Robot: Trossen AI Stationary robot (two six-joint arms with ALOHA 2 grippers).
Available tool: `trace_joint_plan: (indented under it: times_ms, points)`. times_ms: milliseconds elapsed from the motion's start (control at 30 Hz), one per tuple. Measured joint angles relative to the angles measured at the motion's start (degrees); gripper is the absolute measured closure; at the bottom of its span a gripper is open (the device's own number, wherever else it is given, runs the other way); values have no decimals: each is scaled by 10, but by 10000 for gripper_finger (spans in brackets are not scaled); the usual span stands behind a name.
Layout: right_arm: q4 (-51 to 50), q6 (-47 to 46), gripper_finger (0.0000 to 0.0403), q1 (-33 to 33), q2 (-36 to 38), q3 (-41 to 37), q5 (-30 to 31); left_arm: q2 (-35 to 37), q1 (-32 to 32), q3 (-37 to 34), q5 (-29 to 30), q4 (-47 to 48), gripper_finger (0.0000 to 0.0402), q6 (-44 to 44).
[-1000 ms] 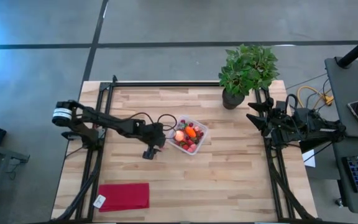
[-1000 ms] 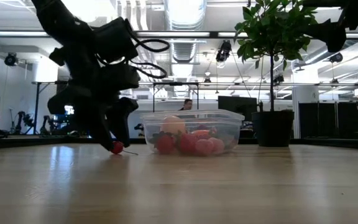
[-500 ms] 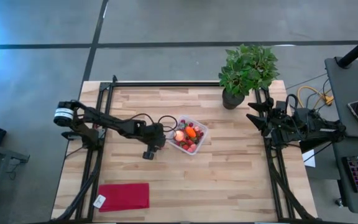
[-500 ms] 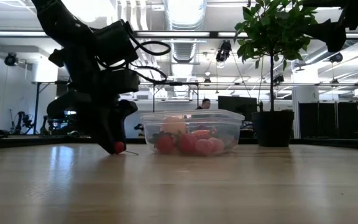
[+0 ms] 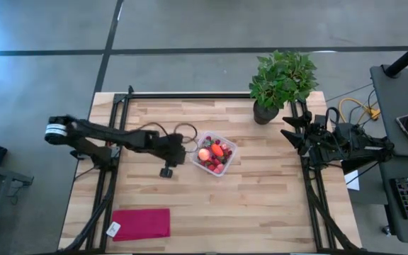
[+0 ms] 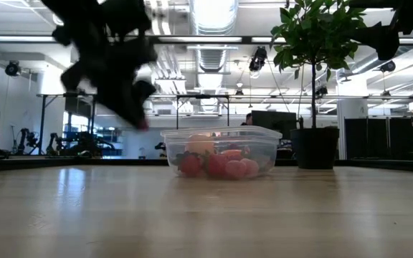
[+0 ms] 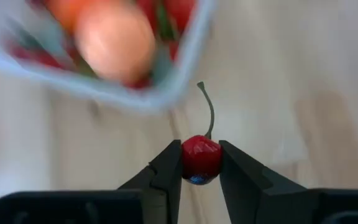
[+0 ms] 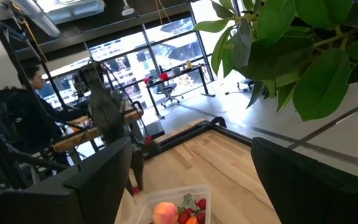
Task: Pick and placing Produce into tupperware
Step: Put the red cherry into the transparent container, then return to Home Position
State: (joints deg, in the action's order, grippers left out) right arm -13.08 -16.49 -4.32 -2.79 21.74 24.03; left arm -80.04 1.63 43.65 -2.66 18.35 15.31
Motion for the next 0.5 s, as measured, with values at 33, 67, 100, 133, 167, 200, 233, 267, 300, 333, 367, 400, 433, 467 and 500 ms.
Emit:
trace_joint_plan:
  times_ms: [33, 67, 100, 133, 167, 200, 233, 267, 300, 333, 367, 400, 433, 467, 500]
  points:
    - [0, 0, 81, 0, 0, 0, 0, 19, 0, 9, 0, 2, 330, 0]
    - [0, 0, 81, 0, 0, 0, 0, 39, 0, 19, 0, -6, 330, 1]
    - [0, 0, 81, 0, 0, 0, 0, 57, 0, 26, 0, -21, 330, 4]
    - [0, 0, 81, 0, 0, 0, 0, 73, 0, 33, 0, -50, 330, 8]
    - [0, 0, 81, 0, 0, 0, 0, 82, 1, 38, 0, -92, 330, 18]
    - [0, 0, 81, 0, 0, 0, 0, 84, 4, 40, 1, -134, 330, 29]
    - [0, 0, 81, 0, 0, 0, 0, 80, 7, 43, 4, -170, 330, 32]
    - [0, 0, 81, 0, 0, 0, 0, 67, 10, 50, 17, -192, 329, 29]
    - [0, 0, 81, 0, 0, 0, 0, 48, 14, 63, 33, -199, 326, 24]
    - [0, 0, 81, 0, 0, 0, 0, 26, 17, 77, 42, -187, 320, 18]
    - [0, 0, 81, 0, 0, 0, 0, 0, 19, 91, 46, -161, 313, 17]
    - [0, 0, 81, 0, 0, 0, 0, -26, 19, 106, 47, -130, 305, 16]
    - [0, 0, 81, 0, 0, 0, 0, -50, 19, 120, 47, -102, 295, 16]
    - [0, 0, 81, 0, 0, 0, 0, -75, 17, 134, 45, -78, 284, 16]
    - [0, 0, 81, 0, 0, 0, 0, -95, 14, 148, 45, -56, 274, 16]
